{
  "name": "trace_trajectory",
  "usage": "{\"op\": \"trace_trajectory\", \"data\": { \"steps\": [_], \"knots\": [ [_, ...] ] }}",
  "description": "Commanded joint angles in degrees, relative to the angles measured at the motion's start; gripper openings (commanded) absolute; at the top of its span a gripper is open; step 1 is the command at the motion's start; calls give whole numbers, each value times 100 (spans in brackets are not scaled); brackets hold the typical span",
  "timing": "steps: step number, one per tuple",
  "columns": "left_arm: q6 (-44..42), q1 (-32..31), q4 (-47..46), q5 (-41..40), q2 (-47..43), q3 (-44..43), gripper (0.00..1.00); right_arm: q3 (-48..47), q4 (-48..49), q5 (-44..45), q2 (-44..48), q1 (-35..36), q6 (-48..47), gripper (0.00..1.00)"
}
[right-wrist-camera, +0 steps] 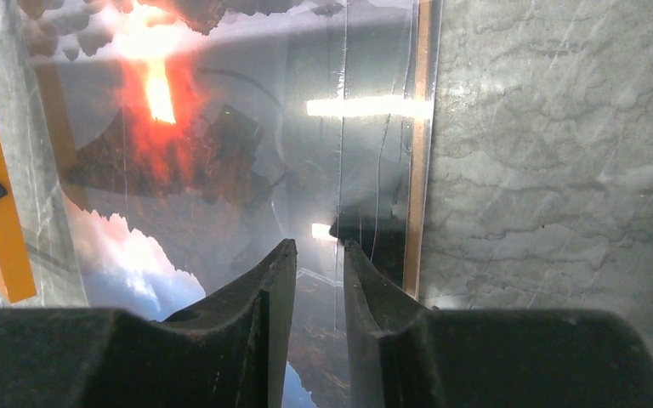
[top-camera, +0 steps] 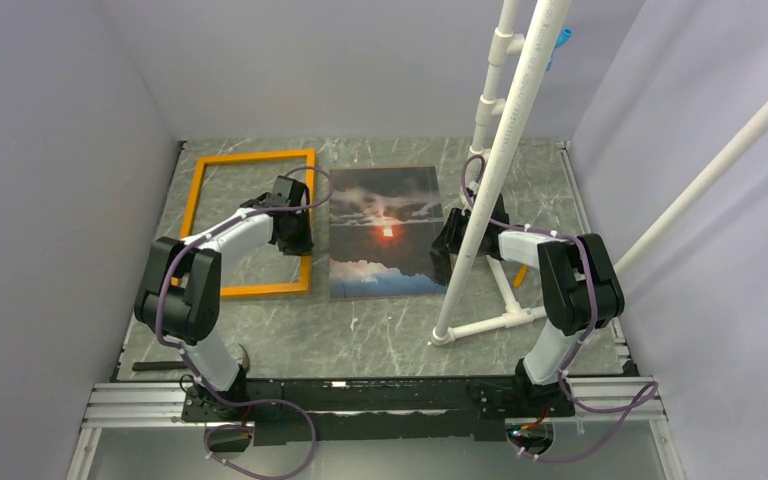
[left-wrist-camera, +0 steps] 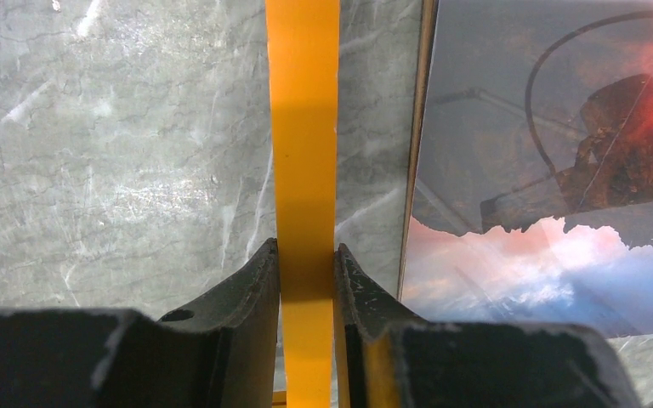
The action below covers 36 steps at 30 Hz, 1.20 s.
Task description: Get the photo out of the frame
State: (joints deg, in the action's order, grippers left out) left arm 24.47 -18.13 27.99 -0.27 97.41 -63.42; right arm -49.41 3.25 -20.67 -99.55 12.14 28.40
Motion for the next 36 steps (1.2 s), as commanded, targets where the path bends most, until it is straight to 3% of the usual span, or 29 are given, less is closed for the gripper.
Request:
{"op": "trace_trajectory", "data": {
  "steps": [1,5,11,20,25,36],
  "knots": [
    [-83,101,-336,205,-50,126,20,-46,58,7,379,-18,-206,32],
    [-8,143,-259,265,-129,84,40,-104,-272,284,586,-33,-185,40],
    [104,134,-224,681,-412,-128,54,292,-512,659,1250,-105,-53,48],
    [1005,-479,-1478,2381,-219,74,57,886,94,122,1165,-649,2,52],
    [1272,-842,-1741,2391,297,-50,56,959,398,-67,909,-725,51,52],
    [1680,-881,-2236,2145,812,245,54,1002,556,-431,696,-742,239,45]
  ]
}}
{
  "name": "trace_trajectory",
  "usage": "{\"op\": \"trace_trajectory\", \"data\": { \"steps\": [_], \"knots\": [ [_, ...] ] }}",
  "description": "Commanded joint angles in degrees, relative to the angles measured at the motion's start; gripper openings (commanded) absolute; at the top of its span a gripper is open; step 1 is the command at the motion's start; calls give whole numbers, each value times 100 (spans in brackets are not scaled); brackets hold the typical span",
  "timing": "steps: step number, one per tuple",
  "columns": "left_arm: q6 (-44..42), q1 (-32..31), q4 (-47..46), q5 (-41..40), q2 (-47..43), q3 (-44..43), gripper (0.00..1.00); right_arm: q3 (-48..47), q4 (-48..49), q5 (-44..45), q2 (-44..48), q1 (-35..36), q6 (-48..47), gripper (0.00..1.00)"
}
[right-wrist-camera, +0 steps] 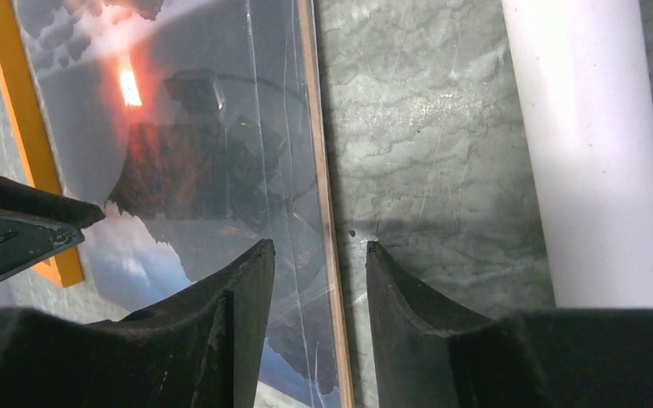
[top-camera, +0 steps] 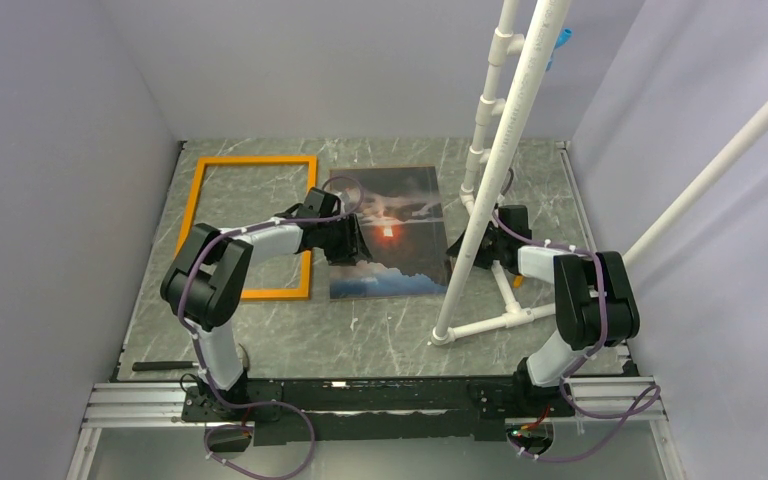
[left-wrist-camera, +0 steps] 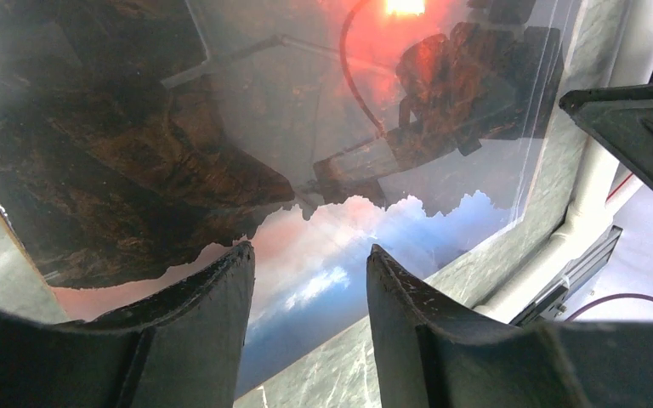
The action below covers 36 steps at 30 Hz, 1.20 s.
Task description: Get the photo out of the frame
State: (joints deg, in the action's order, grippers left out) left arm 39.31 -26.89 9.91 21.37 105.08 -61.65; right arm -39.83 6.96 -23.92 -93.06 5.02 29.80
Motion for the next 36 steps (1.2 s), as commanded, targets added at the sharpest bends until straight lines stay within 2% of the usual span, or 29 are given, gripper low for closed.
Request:
{"op": "trace_trajectory", "data": {
  "steps": [1,6,13,22,36],
  "knots": [
    [199,-6,-436,-23,55,91,54,83,71,-31,104,-35,135,45],
    [187,3,-438,-115,96,151,54,216,-913,241,478,-27,291,45],
    [238,-8,-549,-58,155,235,54,853,-1229,-42,1463,-30,500,48],
    [235,0,-567,-97,284,258,54,1458,-909,-526,1721,-28,512,48],
    [212,122,-442,-221,474,30,54,1351,-881,-404,1806,-31,261,49]
  ]
}}
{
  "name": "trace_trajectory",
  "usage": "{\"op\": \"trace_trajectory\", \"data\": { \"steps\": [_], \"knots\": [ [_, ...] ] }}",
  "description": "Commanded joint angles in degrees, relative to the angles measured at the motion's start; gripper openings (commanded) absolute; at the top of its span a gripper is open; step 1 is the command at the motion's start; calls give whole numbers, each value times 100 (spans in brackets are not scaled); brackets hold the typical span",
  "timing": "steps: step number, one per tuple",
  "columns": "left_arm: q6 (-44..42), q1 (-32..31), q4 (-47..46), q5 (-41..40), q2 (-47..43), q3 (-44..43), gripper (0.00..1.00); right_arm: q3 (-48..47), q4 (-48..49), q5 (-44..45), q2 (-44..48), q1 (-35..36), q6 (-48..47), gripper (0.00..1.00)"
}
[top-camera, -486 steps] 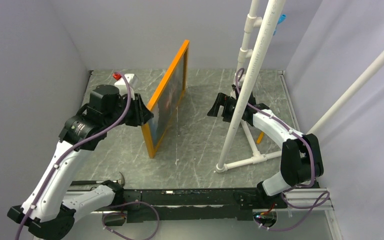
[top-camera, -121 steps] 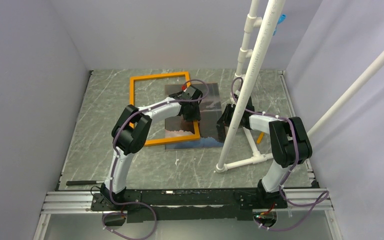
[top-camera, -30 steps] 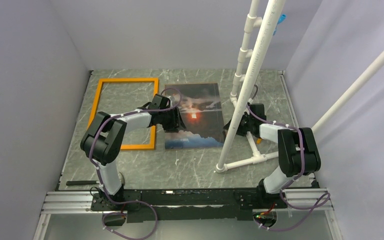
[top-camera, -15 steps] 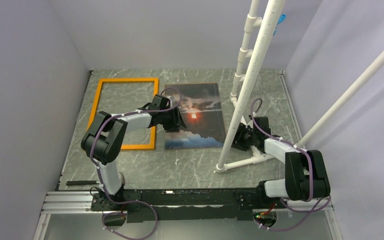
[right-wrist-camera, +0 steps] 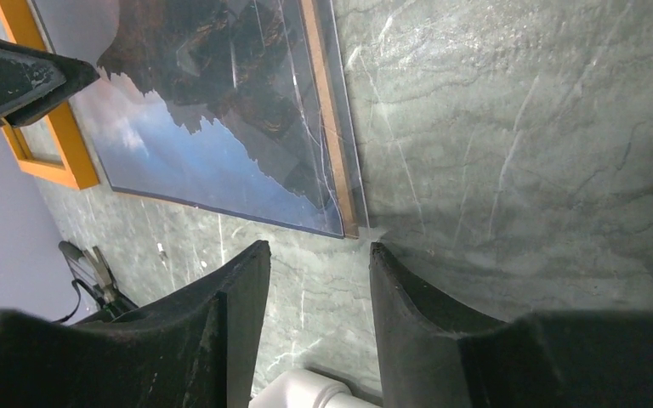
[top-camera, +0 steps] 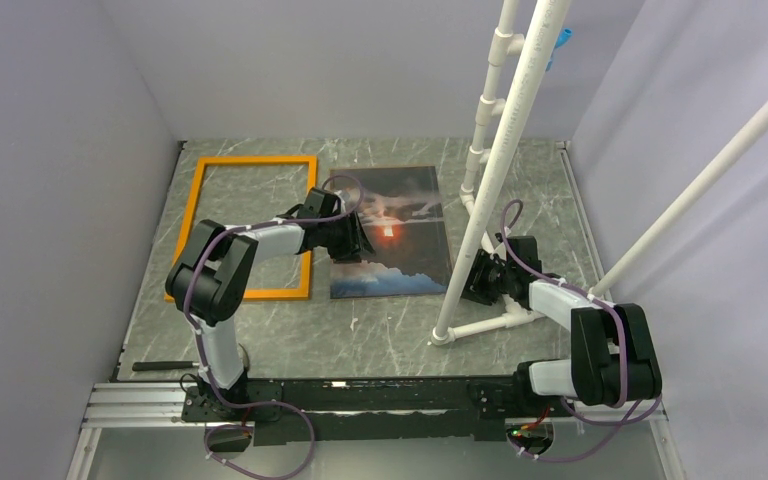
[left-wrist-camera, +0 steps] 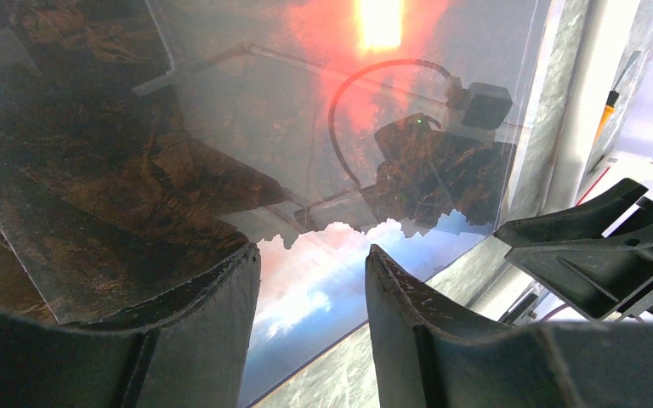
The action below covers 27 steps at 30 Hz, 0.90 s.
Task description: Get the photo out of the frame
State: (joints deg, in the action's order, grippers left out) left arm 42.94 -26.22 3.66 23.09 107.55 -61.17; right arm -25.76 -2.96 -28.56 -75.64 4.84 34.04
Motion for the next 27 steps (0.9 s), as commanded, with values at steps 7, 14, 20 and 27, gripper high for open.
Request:
{"op": "trace_trajectory", "data": {
  "steps": [7,14,20,27],
  "knots": [
    [-270,99,187,-333,55,-30,56,-103,533,-165,-4,-6,-185,49],
    [-525,102,265,-47,-512,-120,62,-25,645,-304,462,-17,-105,49],
    [-673,204,503,-160,-898,-83,64,-9,710,-478,473,-21,-46,48],
    [-826,372,604,-221,-913,117,65,-246,167,193,154,-11,-395,48]
  ]
}}
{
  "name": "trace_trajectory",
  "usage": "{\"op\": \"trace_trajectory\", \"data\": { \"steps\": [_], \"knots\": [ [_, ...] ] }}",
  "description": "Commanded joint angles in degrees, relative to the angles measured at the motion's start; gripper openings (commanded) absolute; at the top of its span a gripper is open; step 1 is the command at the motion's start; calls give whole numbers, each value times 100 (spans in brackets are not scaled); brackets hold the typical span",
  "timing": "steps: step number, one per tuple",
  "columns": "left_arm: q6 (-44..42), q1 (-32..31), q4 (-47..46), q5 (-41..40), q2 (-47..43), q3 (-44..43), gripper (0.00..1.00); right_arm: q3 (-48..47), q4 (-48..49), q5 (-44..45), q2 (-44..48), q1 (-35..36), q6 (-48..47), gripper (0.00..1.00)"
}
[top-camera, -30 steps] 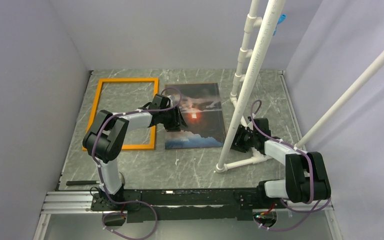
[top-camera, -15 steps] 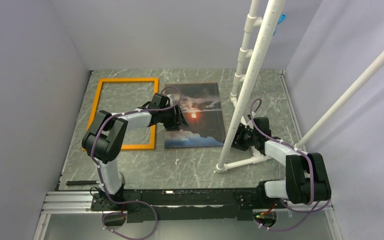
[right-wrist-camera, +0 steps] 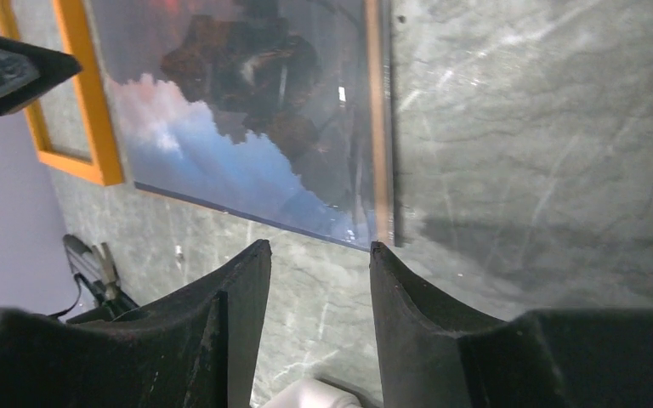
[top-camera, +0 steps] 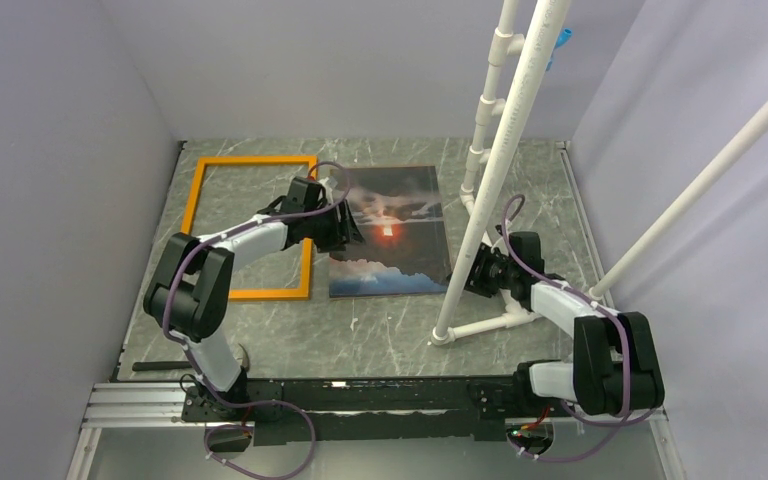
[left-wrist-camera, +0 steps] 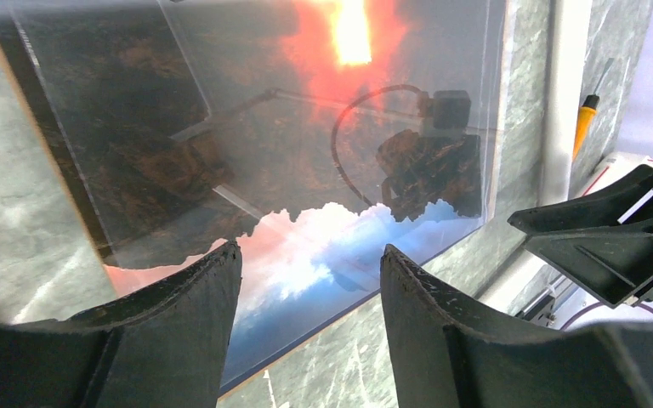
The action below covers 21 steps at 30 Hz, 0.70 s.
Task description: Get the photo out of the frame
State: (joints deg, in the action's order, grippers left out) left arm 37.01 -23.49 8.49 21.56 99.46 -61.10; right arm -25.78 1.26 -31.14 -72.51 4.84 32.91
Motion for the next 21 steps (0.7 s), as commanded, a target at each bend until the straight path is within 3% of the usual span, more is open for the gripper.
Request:
{"op": "trace_trajectory", "data": {
  "steps": [1,14,21],
  "knots": [
    [-234,129,115,-53,-81,152,65,-270,-319,526,-219,-14,-362,48],
    [-569,220,357,-544,-399,330,69,-469,-152,430,-553,-14,-461,48],
    [-432,530,19,-14,-636,820,81,-818,282,171,-1269,5,-329,45]
  ]
}}
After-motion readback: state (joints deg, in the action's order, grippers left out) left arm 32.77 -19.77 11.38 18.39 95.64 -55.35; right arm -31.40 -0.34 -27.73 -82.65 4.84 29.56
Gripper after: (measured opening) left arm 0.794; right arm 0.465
